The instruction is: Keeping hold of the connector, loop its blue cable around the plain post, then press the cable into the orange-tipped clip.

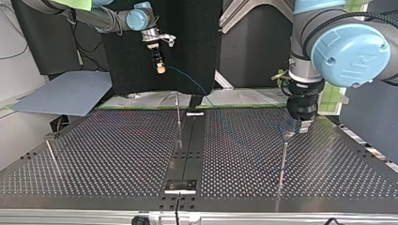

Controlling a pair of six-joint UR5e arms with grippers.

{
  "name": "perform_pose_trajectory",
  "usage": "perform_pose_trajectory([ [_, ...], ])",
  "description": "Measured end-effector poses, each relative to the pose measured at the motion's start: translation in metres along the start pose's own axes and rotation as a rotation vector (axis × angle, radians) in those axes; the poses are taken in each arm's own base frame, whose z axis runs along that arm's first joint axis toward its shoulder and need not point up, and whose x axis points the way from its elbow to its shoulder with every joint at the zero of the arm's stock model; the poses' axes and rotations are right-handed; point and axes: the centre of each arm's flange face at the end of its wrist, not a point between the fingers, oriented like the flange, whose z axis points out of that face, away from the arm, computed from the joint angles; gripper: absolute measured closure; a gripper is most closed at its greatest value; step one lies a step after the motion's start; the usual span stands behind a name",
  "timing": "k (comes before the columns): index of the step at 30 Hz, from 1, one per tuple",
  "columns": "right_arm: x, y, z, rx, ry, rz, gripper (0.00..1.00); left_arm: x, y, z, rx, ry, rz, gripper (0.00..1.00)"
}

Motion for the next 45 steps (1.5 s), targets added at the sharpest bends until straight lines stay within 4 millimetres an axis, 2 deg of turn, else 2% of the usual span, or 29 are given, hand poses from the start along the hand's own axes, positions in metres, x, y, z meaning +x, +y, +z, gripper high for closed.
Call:
perform_pose_trajectory([
  [25,0.000,0.000,0.000,0.001,-0.001,0.000,1.00,0.001,-0.007,-0.007,-0.001,-0.014,0.010,0.00],
  [35,-0.001,-0.001,-0.001,0.001,-0.007,0.005,1.00,0.003,-0.030,-0.001,0.109,-0.057,0.083,0.00],
  [45,0.000,-0.006,-0.001,0.013,-0.008,0.006,1.00,0.026,-0.069,0.035,0.197,-0.067,0.206,0.00],
])
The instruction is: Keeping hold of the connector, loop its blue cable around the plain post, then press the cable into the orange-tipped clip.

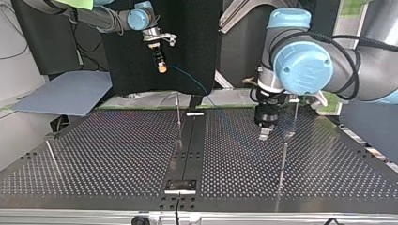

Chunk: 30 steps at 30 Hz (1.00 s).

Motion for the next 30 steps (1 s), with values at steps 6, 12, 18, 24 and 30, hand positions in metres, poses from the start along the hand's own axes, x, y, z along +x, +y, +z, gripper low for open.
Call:
perform_pose_trajectory([
  [6,0.001,-0.003,0.000,0.005,0.003,0.000,1.00,-0.005,-0.028,0.017,0.007,-0.051,0.026,0.00],
  [12,0.001,-0.005,-0.001,0.010,0.002,0.000,1.00,-0.014,-0.056,0.030,0.003,-0.100,0.022,0.00],
  [18,0.001,-0.007,-0.001,0.015,0.005,0.004,1.00,-0.021,-0.084,0.041,-0.003,-0.143,-0.004,0.00],
  [24,0.001,-0.008,-0.001,0.016,0.007,0.006,1.00,-0.014,-0.090,0.058,-0.054,-0.145,-0.007,0.00],
  [30,0.001,-0.008,-0.001,0.017,0.006,0.007,1.00,0.009,-0.087,0.082,-0.126,-0.099,0.044,0.00],
])
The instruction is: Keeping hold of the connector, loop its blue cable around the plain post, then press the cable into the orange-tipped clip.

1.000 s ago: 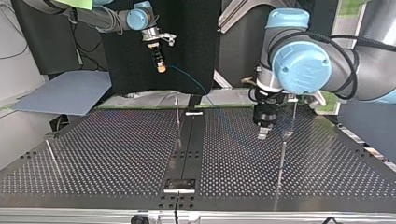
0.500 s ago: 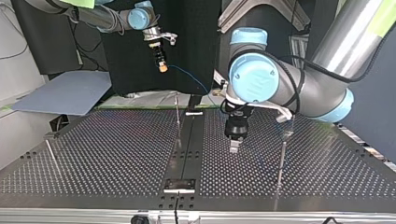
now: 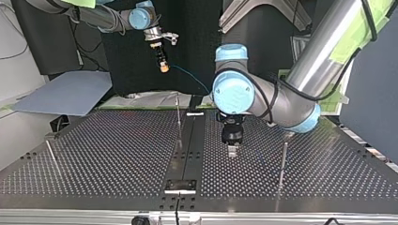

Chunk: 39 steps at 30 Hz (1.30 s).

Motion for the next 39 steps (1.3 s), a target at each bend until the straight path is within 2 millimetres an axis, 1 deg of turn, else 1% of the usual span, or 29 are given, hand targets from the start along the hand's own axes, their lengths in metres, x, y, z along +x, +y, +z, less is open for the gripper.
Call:
perform_pose_trajectory([
  [4,0.000,0.000,0.000,0.000,0.000,0.000,1.00,0.004,0.004,0.008,-0.047,-0.003,0.019,0.00],
  [11,0.000,-0.001,0.000,0.001,0.002,0.001,1.00,0.002,0.012,0.017,-0.132,-0.035,0.053,0.00],
  [16,0.000,-0.001,0.000,0.001,0.003,0.002,1.00,0.008,0.009,0.025,-0.176,-0.047,0.087,0.00],
  [21,0.001,-0.001,0.001,0.001,0.004,0.002,1.00,0.012,0.004,0.033,-0.182,-0.065,0.125,0.00],
  [26,0.001,-0.001,0.001,0.001,0.003,0.002,1.00,0.014,0.007,0.038,-0.201,-0.062,0.167,0.00],
  [29,0.001,-0.001,0.001,0.002,0.002,0.002,1.00,0.019,0.008,0.042,-0.213,-0.050,0.188,0.00],
  [36,0.000,-0.002,0.001,0.004,-0.001,0.001,1.00,0.041,0.000,0.055,-0.222,-0.016,0.216,0.00],
  [39,0.000,-0.002,0.001,0.005,-0.001,0.001,1.00,0.041,-0.001,0.059,-0.235,-0.026,0.209,0.00],
])
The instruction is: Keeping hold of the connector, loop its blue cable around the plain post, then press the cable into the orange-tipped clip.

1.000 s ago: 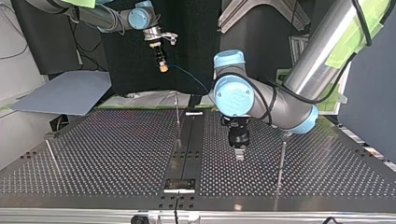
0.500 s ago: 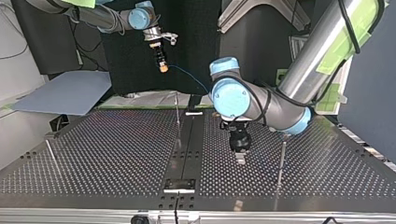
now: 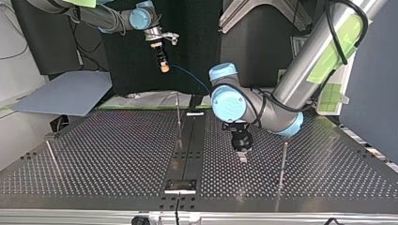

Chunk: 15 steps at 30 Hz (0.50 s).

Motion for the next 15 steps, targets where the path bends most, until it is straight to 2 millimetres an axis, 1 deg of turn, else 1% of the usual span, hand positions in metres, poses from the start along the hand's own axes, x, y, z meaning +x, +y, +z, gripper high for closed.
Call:
perform_pose_trajectory([
  [5,0.000,-0.001,0.000,0.001,0.001,0.000,1.00,-0.002,0.005,0.005,-0.039,0.000,-0.012,0.00],
  [15,0.000,-0.001,0.000,0.001,0.003,-0.001,1.00,0.002,0.016,0.014,-0.091,0.020,-0.016,0.00],
])
